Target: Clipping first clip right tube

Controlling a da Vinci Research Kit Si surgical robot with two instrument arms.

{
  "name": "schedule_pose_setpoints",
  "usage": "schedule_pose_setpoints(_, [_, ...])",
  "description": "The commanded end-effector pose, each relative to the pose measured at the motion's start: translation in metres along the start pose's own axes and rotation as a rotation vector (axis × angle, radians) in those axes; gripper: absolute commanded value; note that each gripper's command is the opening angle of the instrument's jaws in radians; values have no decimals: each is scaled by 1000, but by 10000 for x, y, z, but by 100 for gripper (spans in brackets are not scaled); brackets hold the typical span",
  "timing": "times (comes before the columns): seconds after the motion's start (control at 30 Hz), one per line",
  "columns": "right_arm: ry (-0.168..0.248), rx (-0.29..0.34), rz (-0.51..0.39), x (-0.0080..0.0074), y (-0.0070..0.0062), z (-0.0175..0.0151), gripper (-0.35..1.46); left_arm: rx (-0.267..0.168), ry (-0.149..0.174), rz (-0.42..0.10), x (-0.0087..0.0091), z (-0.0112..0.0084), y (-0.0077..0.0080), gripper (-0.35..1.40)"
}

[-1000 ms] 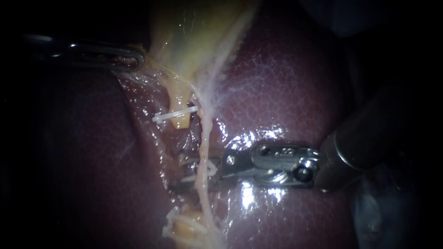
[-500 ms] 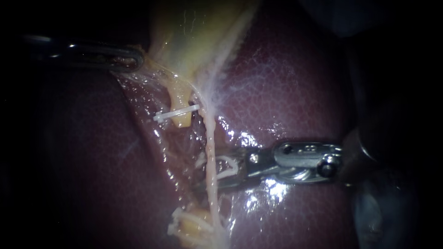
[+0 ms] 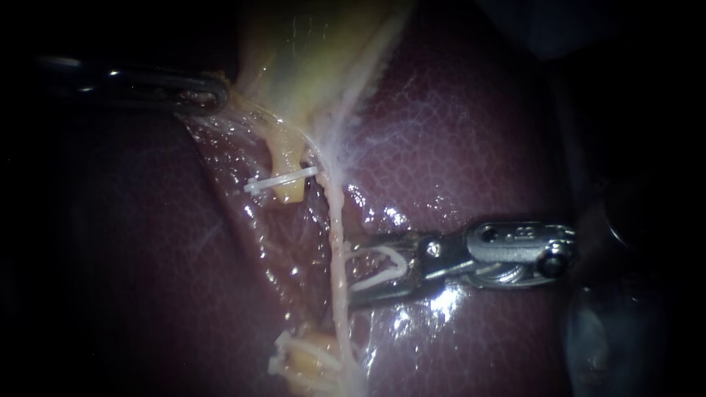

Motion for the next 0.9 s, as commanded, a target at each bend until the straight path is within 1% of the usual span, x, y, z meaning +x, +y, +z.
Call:
schedule_pose_setpoints(0.03, [-1,8,0,0,1,-2,50,0,0,0,0,0,0,-35])
schedule_pose_setpoints(0.1, [-2,17,6,-1,2,-6,50,0,0,0,0,0,0,-35])
schedule_pose_setpoints(0.17, [-5,28,36,-2,4,-11,50,0,0,0,0,0,0,-35])
schedule_pose_setpoints(0.37, [-12,72,149,-9,11,-25,49,0,0,0,0,0,0,-35])
schedule_pose_setpoints(0.47, [11,109,215,-12,13,-28,49,0,0,0,0,0,0,-35])
schedule_pose_setpoints(0.53, [18,129,248,-12,12,-28,49,0,0,0,0,0,0,-35])
schedule_pose_setpoints(0.67, [14,149,285,-14,10,-26,49,0,0,0,0,0,0,-35])
schedule_pose_setpoints(0.9, [28,163,318,-15,10,-24,49,0,0,0,0,0,-1,-35])
